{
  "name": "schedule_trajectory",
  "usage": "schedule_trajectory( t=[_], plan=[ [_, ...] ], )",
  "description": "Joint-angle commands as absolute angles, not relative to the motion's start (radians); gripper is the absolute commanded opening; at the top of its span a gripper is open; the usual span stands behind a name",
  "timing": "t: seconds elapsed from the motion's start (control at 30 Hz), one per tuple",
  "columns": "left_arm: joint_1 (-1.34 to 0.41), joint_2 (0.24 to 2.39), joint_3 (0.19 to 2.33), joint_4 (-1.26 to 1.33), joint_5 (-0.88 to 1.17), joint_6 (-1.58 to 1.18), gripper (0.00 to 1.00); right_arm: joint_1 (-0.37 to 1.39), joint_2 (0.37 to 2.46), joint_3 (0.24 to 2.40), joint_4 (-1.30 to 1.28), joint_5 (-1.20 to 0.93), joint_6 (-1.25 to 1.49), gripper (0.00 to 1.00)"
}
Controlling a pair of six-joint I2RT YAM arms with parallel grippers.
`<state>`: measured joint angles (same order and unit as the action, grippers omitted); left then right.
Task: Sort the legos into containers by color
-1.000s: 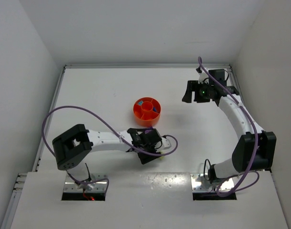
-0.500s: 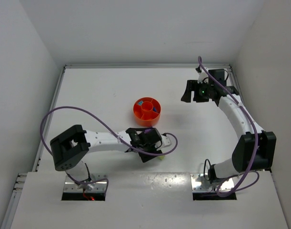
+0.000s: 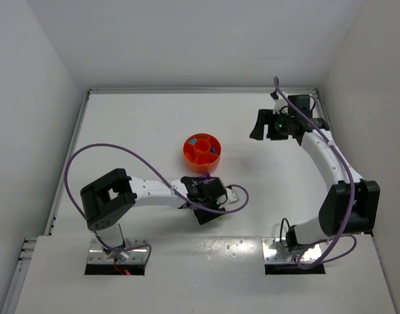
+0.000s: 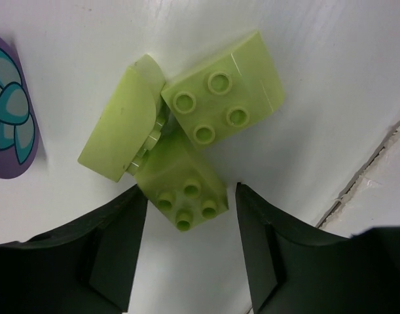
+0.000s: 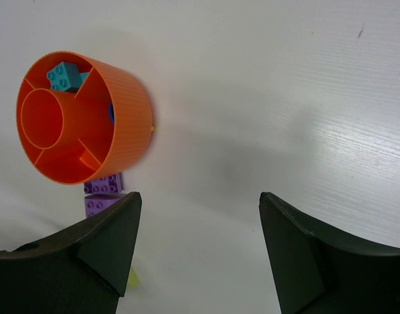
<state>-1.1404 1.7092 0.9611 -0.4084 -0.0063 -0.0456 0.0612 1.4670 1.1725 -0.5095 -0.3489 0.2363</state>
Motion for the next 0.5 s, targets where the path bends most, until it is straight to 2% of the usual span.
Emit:
schedule_trajectory(
  t=[0.0, 0.1, 0.17, 0.33, 0.47],
  plan=[
    [-1.155, 1.721, 1.002, -0.388, 0.008, -0.074, 0.6, 0.058, 1.463, 1.17, -0.486, -0.365, 0.245, 0.74],
    [-1.155, 1.732, 1.002, -0.388, 0.008, -0.074, 0.55, 0.058, 1.463, 1.17, -0.477, -0.365, 0.245, 0.74],
    [-1.155, 1.732, 1.002, -0.388, -0.001, -0.074, 0.41, 0.058, 1.473, 1.17, -0.477, -0.365, 0.236, 0.74],
    [-1.155, 1.718, 1.002, -0.388, -0.002, -0.063, 0.15, 0.058, 1.473, 1.161, -0.477, -0.365, 0.236, 0.74],
    [-1.128, 1.639, 0.991, -0.397, -0.014, -0.029, 0.13, 0.058, 1.473, 1.151, -0.477, -0.374, 0.236, 0.74]
  ],
)
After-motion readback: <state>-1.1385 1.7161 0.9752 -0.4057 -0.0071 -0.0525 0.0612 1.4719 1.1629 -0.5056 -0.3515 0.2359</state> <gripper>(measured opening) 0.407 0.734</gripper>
